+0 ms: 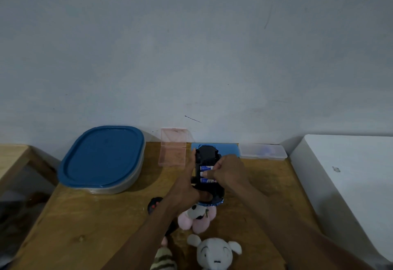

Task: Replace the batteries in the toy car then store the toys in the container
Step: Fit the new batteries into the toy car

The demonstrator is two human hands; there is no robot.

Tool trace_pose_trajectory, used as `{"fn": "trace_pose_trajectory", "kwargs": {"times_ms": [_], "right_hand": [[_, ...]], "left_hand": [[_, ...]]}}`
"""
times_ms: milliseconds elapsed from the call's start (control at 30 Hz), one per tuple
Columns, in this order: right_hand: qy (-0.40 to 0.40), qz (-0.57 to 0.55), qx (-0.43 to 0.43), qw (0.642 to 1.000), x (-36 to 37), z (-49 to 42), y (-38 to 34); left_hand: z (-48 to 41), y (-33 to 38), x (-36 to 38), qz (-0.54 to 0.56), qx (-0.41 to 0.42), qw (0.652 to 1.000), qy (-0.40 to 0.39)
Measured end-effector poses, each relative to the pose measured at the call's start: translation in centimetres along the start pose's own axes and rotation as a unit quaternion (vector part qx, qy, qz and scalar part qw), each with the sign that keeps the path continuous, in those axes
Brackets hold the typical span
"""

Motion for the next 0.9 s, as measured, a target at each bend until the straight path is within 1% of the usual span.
{"fn": "trace_pose_trajectory", "kwargs": {"times_ms": [233,433,633,767,833,900], "right_hand": [[0.016,-0.047,-0.026,0.998,-1.1,0.6,1.4],[0.032,-0.153,0.03,0.987,-2.2,1.4,4.0],[0.028,-0.218,0.086,0.972,-3.6,3.4,7.3],[0.067,-0.213,0.097,0.97,-4.9,4.1,9.2],[0.088,-0.226,0.097,0.965,-5.9,4.4,10.1],[0.09,-0.229,0.088,0.965,-6.7,4.9,11.1]], "left_hand": [[0.6,0.3,0.1,0.016,-0.021,1.0,-0.011],[1.4,1.4,1.6,0.015,0.007,0.999,-0.032],[2.8,0.3,4.6,0.039,-0.018,0.997,-0.059],[2.9,0.2,7.2,0.051,-0.033,0.996,-0.064],[2.7,0.7,8.2,0.035,-0.027,0.997,-0.058],[2.6,1.2,9.3,0.008,-0.017,0.998,-0.059]]}}
Point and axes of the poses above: each hand's wrist, its own z-axis away from the middle knuckle, its own x-axis out of the palm, y = z × x, the point moved 3 cm from there along -z, towards the middle knuckle, and after that the axes turned 6 degrees about x, right-handed, at the moved point
